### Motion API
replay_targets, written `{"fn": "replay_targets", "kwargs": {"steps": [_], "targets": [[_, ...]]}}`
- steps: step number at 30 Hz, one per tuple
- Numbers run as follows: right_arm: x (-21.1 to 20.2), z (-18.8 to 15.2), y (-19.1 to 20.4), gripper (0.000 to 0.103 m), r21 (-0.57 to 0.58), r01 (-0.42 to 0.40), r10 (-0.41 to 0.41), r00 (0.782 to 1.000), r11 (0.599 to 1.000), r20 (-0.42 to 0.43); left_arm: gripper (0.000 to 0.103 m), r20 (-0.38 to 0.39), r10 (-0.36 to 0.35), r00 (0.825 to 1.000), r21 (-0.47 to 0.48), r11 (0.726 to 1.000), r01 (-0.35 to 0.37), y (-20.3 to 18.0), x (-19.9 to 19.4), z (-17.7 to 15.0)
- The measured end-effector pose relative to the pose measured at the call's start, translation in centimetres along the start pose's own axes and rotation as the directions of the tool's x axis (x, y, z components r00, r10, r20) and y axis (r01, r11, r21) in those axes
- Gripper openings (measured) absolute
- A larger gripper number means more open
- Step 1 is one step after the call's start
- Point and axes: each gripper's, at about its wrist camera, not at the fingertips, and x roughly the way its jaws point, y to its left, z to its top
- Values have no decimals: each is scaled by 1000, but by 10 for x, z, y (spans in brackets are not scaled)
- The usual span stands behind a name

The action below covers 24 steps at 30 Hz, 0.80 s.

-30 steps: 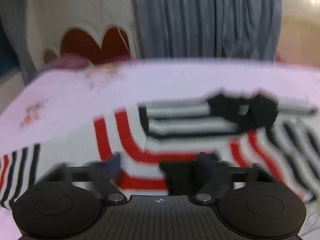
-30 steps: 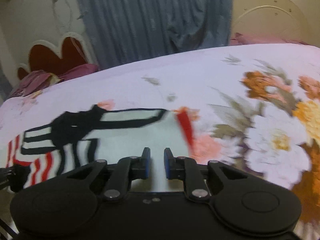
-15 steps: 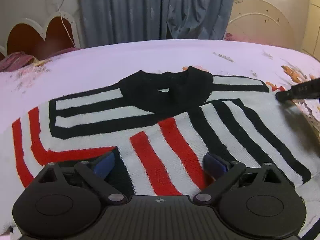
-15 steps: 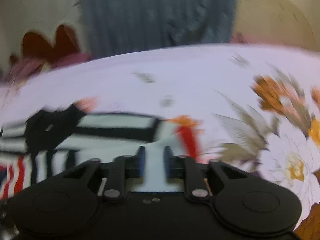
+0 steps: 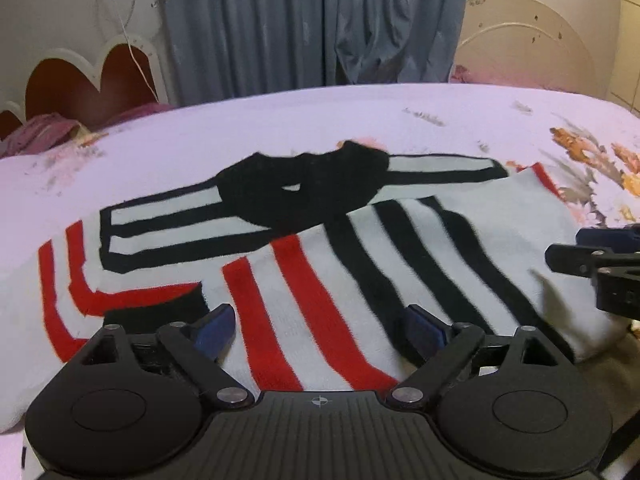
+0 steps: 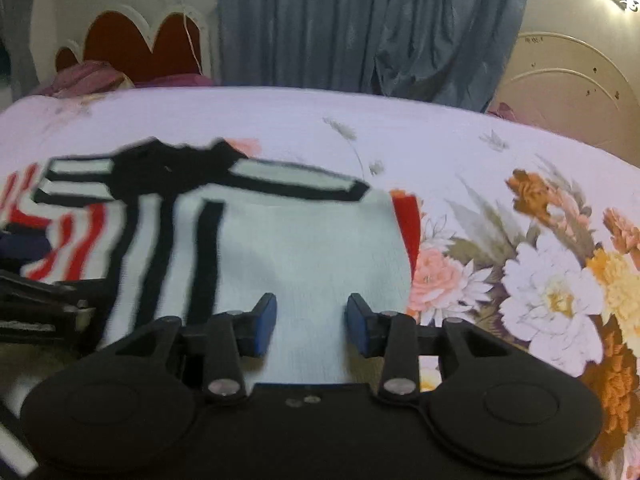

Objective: Fold small clothes

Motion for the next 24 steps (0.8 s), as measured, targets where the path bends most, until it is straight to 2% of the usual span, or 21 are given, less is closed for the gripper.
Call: {"fn": "replay_targets", "kwargs": {"steps": [3, 7, 11, 18, 24], "targets": [[-10, -9, 8, 38, -52, -6, 7, 1000, 999, 12, 90, 0, -3, 1000, -22, 1000, 3, -11, -8, -6], [-3, -24, 1, 39, -18, -40, 39, 996, 999, -82, 90, -23, 19, 1000, 2, 1000, -19, -29, -2, -17], [-2, -26, 3, 40, -71, -52, 47, 996, 996, -71, 94, -28, 19, 999, -46, 999, -21, -26, 1, -19], [-2, -29, 8, 41, -64, -35, 30, 997, 997, -68, 96, -30, 27, 999, -47, 998, -28, -27, 3, -20], [-1, -26, 12, 41, -52, -1, -3, 997, 999, -80, 97, -4, -10, 1000, -62, 998, 10, -13, -6, -21]]}}
